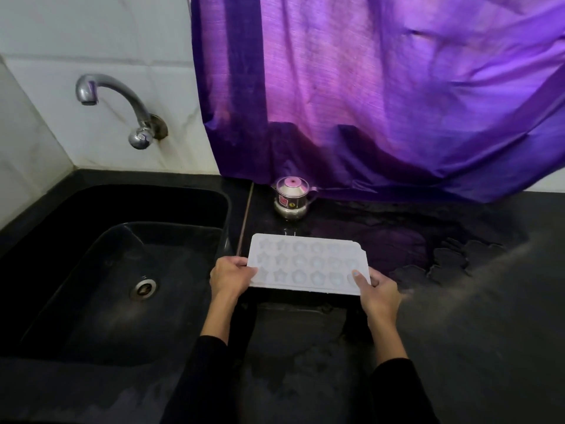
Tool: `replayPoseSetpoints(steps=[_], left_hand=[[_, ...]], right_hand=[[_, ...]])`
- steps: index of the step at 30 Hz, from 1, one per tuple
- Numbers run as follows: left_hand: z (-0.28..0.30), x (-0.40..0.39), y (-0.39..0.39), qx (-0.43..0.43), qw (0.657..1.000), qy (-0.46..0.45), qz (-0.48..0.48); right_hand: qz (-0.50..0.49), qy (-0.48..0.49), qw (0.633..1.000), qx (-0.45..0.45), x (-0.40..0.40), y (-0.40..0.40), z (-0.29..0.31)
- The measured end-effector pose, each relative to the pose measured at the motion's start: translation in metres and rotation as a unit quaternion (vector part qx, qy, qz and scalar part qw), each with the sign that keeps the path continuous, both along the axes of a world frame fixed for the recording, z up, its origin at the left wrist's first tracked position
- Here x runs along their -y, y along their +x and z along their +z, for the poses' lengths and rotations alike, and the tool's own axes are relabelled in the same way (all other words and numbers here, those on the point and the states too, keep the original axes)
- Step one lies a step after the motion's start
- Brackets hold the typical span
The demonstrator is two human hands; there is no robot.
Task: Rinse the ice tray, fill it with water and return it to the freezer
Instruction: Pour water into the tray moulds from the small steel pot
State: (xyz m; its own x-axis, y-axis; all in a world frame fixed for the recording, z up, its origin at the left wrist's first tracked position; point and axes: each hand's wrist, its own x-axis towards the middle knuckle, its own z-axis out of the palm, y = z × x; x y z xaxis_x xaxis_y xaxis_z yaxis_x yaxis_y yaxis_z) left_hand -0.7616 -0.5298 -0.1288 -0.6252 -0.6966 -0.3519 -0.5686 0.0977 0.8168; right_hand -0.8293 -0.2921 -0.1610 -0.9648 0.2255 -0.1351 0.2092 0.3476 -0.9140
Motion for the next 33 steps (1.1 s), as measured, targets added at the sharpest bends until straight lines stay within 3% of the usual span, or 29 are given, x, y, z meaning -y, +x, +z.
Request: replayPoseSetpoints(steps=[11, 17, 22, 28, 33], left_hand=[[-0.001, -0.009, 0.0, 0.085, 0.995, -0.051, 0.002], [0.003, -0.01, -0.006, 0.09, 0.991, -0.098, -0.028], [0.015, -0.021, -0.038, -0.08, 0.992, -0.101, -0.021], [0.029, -0.034, -0.092, -0.096, 0.991, -0.064, -0.067], [0.041, -0.035, -0.119, -0.076, 0.988, -0.075, -0.11]], right_hand=[[0.048, 0.091, 0.994, 0.027, -0.01, -0.011, -0.004], [0.065, 0.217, 0.972, 0.06, -0.01, -0.029, 0.009], [0.121, 0.056, 0.99, -0.038, 0.024, -0.063, 0.041], [0.194, -0.034, 0.98, 0.006, 0.092, -0.124, 0.057], [0.22, -0.002, 0.974, 0.048, 0.116, -0.164, 0.049]])
